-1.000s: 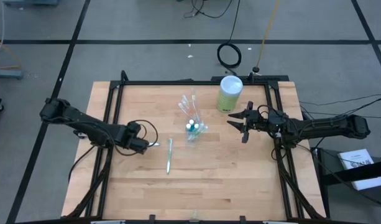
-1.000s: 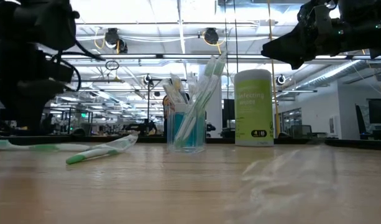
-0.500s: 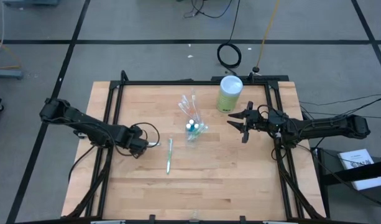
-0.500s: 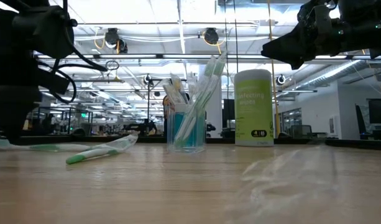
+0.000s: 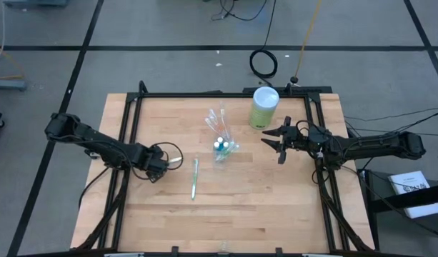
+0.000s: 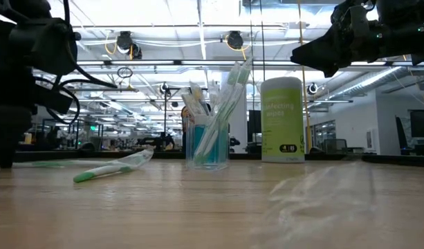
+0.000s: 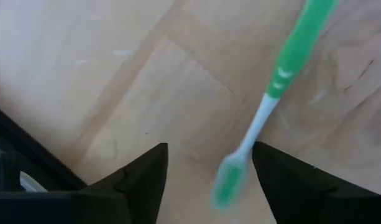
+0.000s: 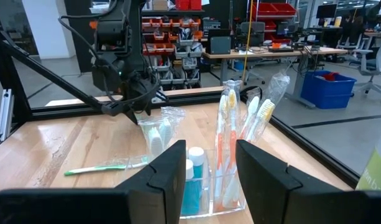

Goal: Pick & Place toothbrushing station
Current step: Put the green toothbrush with the other green toothbrushes in the transparent organizer

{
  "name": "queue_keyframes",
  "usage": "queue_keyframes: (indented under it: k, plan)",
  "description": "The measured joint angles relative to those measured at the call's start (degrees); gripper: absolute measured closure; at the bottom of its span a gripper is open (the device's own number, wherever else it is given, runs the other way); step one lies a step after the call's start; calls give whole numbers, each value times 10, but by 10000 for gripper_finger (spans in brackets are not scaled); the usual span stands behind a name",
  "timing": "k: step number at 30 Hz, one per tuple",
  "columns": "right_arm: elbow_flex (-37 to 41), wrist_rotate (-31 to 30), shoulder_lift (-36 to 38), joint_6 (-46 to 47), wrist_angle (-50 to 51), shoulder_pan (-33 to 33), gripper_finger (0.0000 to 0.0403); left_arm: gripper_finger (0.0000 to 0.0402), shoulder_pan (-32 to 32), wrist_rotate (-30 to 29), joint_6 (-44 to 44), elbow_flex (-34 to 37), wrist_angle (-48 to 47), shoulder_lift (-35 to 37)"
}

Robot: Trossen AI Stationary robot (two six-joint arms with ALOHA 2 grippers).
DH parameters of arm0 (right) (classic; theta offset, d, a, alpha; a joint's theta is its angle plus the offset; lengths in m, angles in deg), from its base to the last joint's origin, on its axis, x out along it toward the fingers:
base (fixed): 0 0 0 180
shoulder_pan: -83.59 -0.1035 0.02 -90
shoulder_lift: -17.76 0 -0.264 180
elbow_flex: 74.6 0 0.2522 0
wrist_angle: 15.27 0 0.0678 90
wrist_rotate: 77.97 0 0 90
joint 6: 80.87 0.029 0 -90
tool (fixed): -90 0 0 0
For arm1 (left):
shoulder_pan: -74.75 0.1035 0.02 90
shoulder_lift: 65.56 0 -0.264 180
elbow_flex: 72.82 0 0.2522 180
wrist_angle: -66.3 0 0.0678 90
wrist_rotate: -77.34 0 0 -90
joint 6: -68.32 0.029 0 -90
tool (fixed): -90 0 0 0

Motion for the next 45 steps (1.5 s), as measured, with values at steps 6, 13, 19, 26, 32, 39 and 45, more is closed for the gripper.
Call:
queue_keyframes:
  k: [6,13,19,26,32,39,45]
  plan:
    - [0,0,0,0,0,0,273,214,1,27,0,2,24,0]
    - [0,0,0,0,0,0,273,305,1,103,-88,-8,97,-3]
    - [0,0,0,0,-1,0,273,363,-2,196,-67,-21,266,-2]
    - [0,0,0,3,-3,0,273,379,-2,181,93,-22,514,-2]
    - [0,0,0,5,-5,0,273,392,7,114,173,-22,553,-2]
    - [0,0,0,5,-5,0,273,382,50,22,230,-22,623,-2]
    - [0,0,0,11,-5,0,273,399,85,-2,312,-22,730,-2]
